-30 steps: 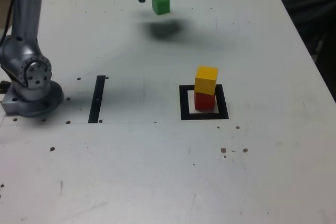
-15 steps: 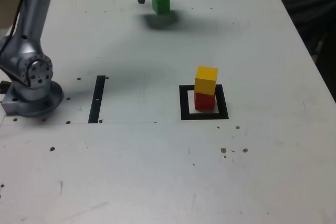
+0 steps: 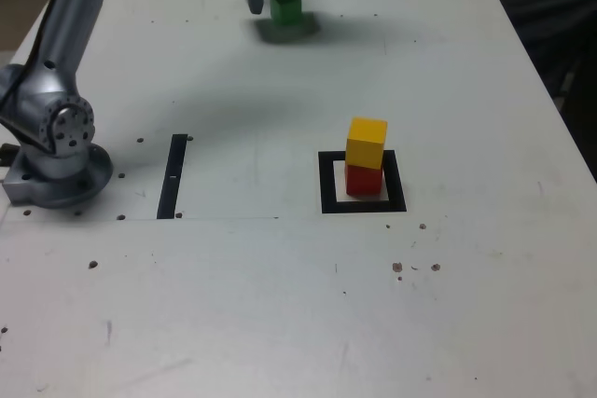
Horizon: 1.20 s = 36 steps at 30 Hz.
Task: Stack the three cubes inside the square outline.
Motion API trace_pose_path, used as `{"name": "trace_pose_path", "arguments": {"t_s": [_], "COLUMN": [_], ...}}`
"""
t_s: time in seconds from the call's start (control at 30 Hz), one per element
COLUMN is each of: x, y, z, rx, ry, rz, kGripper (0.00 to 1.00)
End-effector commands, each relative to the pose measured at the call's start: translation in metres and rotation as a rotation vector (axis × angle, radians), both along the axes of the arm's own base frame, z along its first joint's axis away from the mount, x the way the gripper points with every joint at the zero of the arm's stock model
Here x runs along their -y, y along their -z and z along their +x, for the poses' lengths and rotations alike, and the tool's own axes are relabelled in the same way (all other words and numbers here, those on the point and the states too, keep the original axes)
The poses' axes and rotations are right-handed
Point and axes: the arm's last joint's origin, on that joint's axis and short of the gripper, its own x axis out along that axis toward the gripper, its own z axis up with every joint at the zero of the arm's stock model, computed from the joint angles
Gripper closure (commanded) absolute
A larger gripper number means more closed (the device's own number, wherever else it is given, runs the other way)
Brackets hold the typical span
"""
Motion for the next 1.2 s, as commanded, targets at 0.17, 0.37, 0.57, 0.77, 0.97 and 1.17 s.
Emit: {"name": "trace_pose_path", "arguments": {"t_s": [0.17,0.37,0.57,0.77,0.97,1.17], "x": [-0.008,-0.013,-0.02,-0.024,-0.027,-0.028], "y": [0.01,0.018,0.02,0.02,0.019,0.018], "z": [0.006,0.011,0.014,0.016,0.018,0.02], "rx": [-0.014,-0.018,-0.018,-0.009,0.005,0.018], "ry": [0.006,0.016,0.017,0.019,0.019,0.019], "rz": [-0.035,-0.065,-0.068,-0.061,-0.048,-0.045], "kGripper": [0.11,0.14,0.18,0.31,0.57,0.67]}}
